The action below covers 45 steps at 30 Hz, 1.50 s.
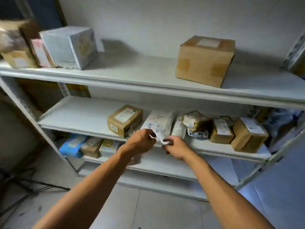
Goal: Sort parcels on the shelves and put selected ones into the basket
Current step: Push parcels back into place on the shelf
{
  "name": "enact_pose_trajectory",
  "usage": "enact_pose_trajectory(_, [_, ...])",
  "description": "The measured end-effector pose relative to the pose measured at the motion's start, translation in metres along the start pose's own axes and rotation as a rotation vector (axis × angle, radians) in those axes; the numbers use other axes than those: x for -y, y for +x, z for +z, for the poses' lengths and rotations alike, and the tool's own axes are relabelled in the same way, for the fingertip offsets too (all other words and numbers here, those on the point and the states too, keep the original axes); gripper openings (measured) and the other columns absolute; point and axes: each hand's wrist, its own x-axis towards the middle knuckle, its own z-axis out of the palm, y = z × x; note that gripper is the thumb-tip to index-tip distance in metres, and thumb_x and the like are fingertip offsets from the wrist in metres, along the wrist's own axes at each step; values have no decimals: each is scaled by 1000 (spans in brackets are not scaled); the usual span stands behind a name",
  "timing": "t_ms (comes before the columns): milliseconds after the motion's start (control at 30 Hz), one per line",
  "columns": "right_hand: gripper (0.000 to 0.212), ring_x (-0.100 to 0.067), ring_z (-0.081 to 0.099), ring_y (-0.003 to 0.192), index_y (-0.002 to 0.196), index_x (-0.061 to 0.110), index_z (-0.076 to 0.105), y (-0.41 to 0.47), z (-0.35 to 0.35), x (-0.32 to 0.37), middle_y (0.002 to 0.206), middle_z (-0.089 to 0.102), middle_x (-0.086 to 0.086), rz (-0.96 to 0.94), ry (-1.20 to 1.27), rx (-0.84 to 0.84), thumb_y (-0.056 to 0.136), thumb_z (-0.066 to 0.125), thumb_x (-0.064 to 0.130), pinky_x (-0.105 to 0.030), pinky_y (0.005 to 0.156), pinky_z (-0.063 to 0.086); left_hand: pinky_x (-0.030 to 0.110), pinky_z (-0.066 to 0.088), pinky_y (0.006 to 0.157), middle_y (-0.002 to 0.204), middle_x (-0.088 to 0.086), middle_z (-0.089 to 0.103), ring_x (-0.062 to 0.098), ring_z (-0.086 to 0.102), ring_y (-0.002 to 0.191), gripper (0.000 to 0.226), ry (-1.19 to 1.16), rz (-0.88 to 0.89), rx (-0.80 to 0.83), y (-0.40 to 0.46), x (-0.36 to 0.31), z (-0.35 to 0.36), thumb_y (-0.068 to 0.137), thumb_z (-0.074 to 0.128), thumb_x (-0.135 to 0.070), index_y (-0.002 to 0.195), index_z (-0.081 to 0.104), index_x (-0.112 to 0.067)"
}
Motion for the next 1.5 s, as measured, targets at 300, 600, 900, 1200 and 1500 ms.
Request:
enact_pose_trajectory(300, [24,-18,72,88,113,28,69,70,13,158,100,74,2,-400,25,32,89,72,29,-34,78,59,29,55,77,97,0,74,14,68,89,19,-188,-19,-459,14,22,-127,94,66,-29,108,73,-17])
enact_pose_trajectory(600, [18,-16,74,74,114,18,68,110,80,286,96,72,-6,-562,210,8,96,64,16,-27,58,58,39,60,86,116,3,64,13,65,99,37,-162,-6,-789,40,111,-247,89,71,-32,123,63,-20])
enact_pose_trajectory(900, [18,-16,67,54,93,19,66,168,150,381,72,66,-2,-642,447,-426,92,60,2,-31,52,57,54,26,116,161,28,12,49,22,144,103,341,-92,-884,126,153,-389,68,54,-91,152,29,-36])
enact_pose_trajectory(1200, [53,1,63,100,141,22,47,176,135,379,127,53,-8,-516,724,-695,94,69,33,-12,77,52,30,35,72,106,9,53,23,49,92,53,-197,288,-1026,120,150,-419,76,48,-65,97,57,-17])
enact_pose_trajectory(1500, [73,-4,46,134,152,29,43,87,29,354,151,49,7,-568,503,-980,89,65,59,-26,108,42,37,56,68,88,11,60,28,59,74,71,-882,-269,441,147,116,-406,70,42,-78,88,63,-13])
